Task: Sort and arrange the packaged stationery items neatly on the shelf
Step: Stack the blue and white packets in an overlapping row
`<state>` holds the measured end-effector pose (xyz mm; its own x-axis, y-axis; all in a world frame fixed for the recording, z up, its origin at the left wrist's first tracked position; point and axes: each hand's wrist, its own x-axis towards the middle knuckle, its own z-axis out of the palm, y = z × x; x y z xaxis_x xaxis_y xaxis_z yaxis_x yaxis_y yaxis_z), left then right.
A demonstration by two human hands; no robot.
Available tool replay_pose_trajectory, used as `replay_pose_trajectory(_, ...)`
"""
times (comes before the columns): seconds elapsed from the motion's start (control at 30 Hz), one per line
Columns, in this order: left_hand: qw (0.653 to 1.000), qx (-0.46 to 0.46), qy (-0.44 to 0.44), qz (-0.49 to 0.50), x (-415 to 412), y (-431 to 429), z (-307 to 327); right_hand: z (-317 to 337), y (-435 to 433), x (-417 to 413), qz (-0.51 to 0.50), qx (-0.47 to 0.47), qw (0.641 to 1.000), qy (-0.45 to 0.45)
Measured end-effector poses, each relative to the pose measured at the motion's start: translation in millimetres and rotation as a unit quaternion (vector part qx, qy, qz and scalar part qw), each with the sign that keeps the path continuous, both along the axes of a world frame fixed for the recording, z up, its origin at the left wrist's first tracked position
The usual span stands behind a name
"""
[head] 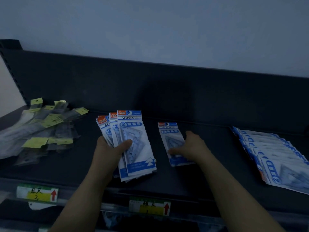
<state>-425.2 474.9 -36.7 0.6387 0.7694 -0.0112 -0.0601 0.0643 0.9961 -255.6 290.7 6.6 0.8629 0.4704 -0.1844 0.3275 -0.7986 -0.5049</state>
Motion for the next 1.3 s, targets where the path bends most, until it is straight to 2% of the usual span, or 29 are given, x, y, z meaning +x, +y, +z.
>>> replay_pose_trajectory(0.07,1.0,0.006,-0.001,-0.009,1.0,-1.5,0.2,7.3,2.9,-0.1,0.005,0.032,0.998,0.054)
replay_pose_trajectory(0.13,1.0,0.013,0.008,-0.015,1.1,-3.6,0.9,15.9,2.4,-1.9,0.021,0.014,0.996,0.09)
replay_pose_trajectory(0.23,1.0,0.024,0.015,-0.01,-0.2,-7.0,2.6,19.4,-2.1,-3.7,0.015,0.043,0.993,0.112)
replay_pose_trajectory(0.33,1.0,0.007,0.007,-0.009,2.6,-13.0,8.5,19.1,-6.9,-8.9,-0.005,0.203,0.969,0.144)
replay_pose_trajectory(0.4,1.0,-0.018,-0.003,-0.003,8.9,-21.4,10.6,21.1,-4.0,-17.0,-0.023,0.31,0.92,0.238)
replay_pose_trajectory(0.43,1.0,-0.028,-0.009,-0.01,13.7,-27.5,11.2,21.7,-1.5,-22.0,-0.017,0.335,0.903,0.27)
replay_pose_trajectory(0.47,0.999,-0.034,-0.02,-0.022,18.3,-35.3,13.2,21.1,1.0,-26.4,0.003,0.335,0.9,0.279)
replay_pose_trajectory(0.6,0.997,-0.037,-0.042,-0.058,33.7,-69.5,20.1,17.1,1.7,-33.8,0.072,0.259,0.939,0.213)
replay_pose_trajectory(0.77,0.994,-0.052,-0.071,-0.068,42.3,-92.8,36.2,20.8,-17.8,-33.3,0.113,0.28,0.919,0.253)
replay_pose_trajectory(0.9,0.989,-0.055,-0.07,-0.12,47.7,-95.9,47.4,39.5,-35.5,-22.4,0.13,0.276,0.933,0.19)
replay_pose_trajectory(0.97,0.991,-0.039,-0.077,-0.106,48.5,-88.9,51.9,61.0,-48.5,-13.4,0.146,0.224,0.958,0.109)
replay_pose_trajectory(1.03,0.995,0.015,-0.081,-0.053,48.3,-77.4,57.2,81.6,-58.8,-7.1,0.175,0.133,0.976,-0.003)
replay_pose_trajectory(1.1,0.993,0.11,-0.035,-0.021,48.2,-67.0,62.3,89.2,-61.1,-2.7,0.209,0.018,0.971,-0.113)
replay_pose_trajectory(1.17,0.979,0.184,0.036,-0.073,50.0,-61.0,64.2,82.8,-57.5,-1.9,0.233,-0.08,0.952,-0.184)
replay_pose_trajectory(1.23,0.959,0.216,0.107,-0.152,53.5,-59.8,61.5,67.8,-55.3,0.5,0.244,-0.113,0.942,-0.201)
replay_pose_trajectory(1.3,0.948,0.21,0.14,-0.195,56.6,-61.7,57.7,55.2,-62.4,6.1,0.222,-0.094,0.953,-0.185)
